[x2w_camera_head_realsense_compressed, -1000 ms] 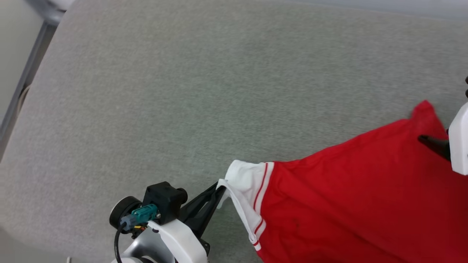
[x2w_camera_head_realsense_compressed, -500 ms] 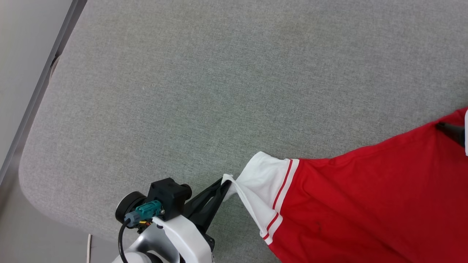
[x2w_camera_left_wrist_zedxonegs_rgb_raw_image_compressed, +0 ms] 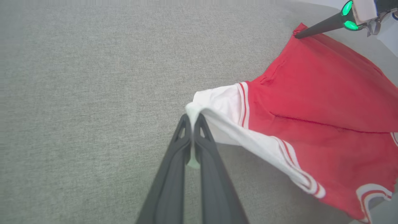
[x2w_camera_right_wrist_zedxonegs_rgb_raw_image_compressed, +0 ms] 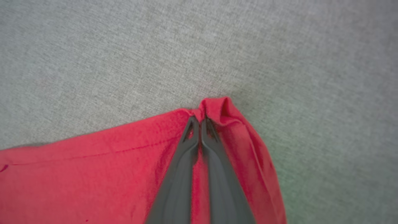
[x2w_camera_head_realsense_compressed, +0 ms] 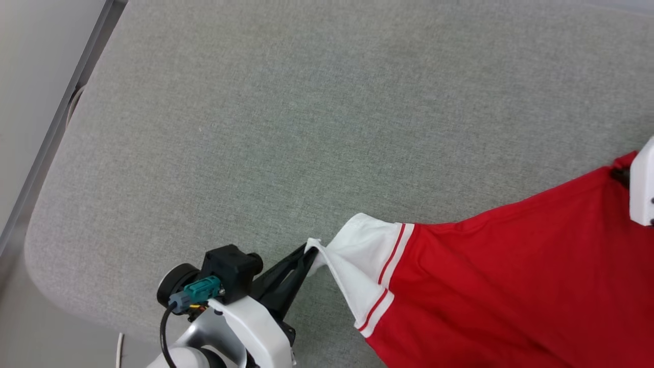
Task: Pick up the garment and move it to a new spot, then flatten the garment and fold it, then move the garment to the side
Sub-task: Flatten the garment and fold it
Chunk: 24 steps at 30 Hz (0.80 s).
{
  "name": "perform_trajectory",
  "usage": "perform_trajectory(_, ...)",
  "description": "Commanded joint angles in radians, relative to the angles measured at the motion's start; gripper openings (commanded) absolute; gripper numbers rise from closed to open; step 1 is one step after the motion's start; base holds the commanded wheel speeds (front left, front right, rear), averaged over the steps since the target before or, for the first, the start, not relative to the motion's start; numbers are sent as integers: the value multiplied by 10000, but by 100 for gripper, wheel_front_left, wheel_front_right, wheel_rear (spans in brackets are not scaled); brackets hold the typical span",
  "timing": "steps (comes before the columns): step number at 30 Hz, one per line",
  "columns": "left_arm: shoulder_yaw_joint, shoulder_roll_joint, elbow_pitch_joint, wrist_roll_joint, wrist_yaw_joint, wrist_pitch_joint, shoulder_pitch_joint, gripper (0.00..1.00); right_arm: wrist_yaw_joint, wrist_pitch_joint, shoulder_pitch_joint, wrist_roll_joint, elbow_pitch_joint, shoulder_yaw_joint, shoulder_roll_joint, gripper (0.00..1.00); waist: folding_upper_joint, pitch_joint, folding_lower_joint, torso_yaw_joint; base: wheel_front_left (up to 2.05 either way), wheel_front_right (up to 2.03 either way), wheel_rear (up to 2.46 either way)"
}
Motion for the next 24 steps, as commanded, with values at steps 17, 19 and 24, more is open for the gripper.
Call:
perform_trajectory(17,1270,981,-608,-142,492,-437,-144,0,-8,-3356,-492,887,-397,868,-426,0,0,-2311,0,-1807,0,0,0)
perform_trajectory(19,1544,1137,-761,-149,552,-467,-297,0,-8,-3545,-522,994,-628,935,-482,0,0,-2510,0,-2019,0,0,0)
perform_trajectory(24,2227,1469,-1132,-246,714,-489,-731,0,-8,-3902,-504,1164,-1371,1001,-582,0,0,-2913,0,-2522,0,0,0)
